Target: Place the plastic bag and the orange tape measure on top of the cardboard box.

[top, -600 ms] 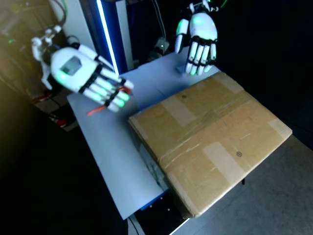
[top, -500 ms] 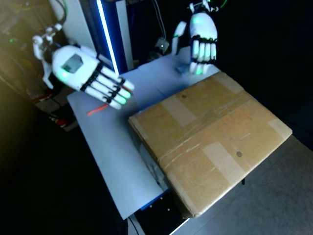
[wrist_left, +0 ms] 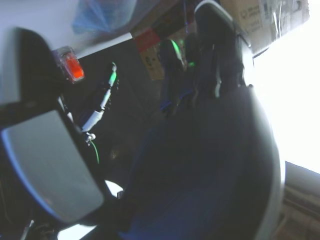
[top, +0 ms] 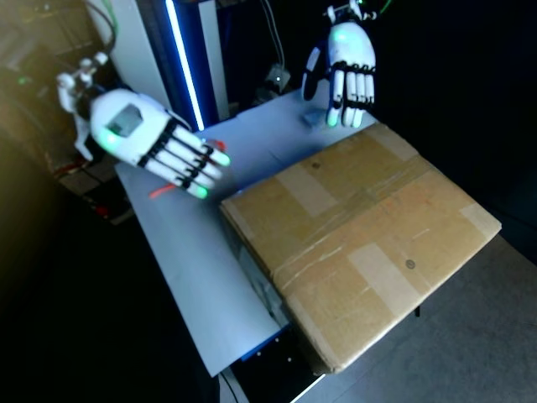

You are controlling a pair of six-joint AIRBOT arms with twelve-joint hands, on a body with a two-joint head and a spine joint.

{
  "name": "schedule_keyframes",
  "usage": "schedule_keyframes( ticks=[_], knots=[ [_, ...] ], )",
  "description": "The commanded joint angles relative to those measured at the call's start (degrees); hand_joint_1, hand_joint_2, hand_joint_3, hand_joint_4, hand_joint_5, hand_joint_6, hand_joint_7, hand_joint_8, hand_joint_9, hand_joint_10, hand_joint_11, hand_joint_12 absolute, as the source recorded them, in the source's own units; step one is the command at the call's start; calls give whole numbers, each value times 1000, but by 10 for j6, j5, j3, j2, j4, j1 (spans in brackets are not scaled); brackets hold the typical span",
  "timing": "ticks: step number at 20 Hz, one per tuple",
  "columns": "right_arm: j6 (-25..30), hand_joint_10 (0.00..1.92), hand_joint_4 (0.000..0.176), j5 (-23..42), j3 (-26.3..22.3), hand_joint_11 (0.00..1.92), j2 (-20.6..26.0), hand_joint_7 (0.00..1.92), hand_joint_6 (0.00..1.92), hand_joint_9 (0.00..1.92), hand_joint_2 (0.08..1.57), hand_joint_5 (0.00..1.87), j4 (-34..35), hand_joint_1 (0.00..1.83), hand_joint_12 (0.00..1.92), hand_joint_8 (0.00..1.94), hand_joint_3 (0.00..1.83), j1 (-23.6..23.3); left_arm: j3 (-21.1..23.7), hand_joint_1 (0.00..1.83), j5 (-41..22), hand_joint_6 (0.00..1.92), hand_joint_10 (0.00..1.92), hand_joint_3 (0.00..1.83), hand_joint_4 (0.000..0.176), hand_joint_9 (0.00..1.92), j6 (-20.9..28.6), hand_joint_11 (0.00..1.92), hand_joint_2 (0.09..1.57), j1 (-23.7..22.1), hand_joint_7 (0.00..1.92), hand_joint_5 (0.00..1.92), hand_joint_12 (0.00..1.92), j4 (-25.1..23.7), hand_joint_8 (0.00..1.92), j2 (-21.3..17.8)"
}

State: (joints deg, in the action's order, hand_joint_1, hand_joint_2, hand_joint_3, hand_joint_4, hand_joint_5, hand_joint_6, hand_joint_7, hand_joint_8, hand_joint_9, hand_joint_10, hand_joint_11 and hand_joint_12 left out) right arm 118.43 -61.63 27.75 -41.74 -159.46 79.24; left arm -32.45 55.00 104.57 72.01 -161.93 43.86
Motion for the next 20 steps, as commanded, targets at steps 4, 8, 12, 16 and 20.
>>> schedule_keyframes(
  ticks=[4,8,12,16,20],
  knots=[
    [-5,5,0,-38,25,0,-36,96,1,84,1112,69,-7,641,162,2,2,-22,-17,1096,36,436,587,309,0,0,0,0,761,-6,4,139,1878,9,441,25],
    [-13,5,0,-24,39,0,-56,123,0,147,1147,98,-6,598,451,1,4,-39,-31,1098,28,214,627,65,0,0,-1,0,858,-6,36,273,1812,21,410,41],
    [-36,19,0,8,53,0,-77,101,11,118,1168,87,-5,520,0,11,0,-57,-44,1143,10,139,523,27,0,0,-1,0,869,-6,8,290,1785,34,394,59],
    [-36,1,25,25,65,55,-98,69,2,93,1174,69,1,566,36,0,5,-58,-52,1137,-11,110,494,8,0,0,-1,0,877,-6,76,350,1757,42,306,74],
    [-36,17,0,31,70,0,-104,156,4,147,1183,229,1,765,243,3,0,-58,-66,1158,-40,56,546,0,0,0,-1,0,864,-6,164,418,1697,53,172,90]
  ],
)
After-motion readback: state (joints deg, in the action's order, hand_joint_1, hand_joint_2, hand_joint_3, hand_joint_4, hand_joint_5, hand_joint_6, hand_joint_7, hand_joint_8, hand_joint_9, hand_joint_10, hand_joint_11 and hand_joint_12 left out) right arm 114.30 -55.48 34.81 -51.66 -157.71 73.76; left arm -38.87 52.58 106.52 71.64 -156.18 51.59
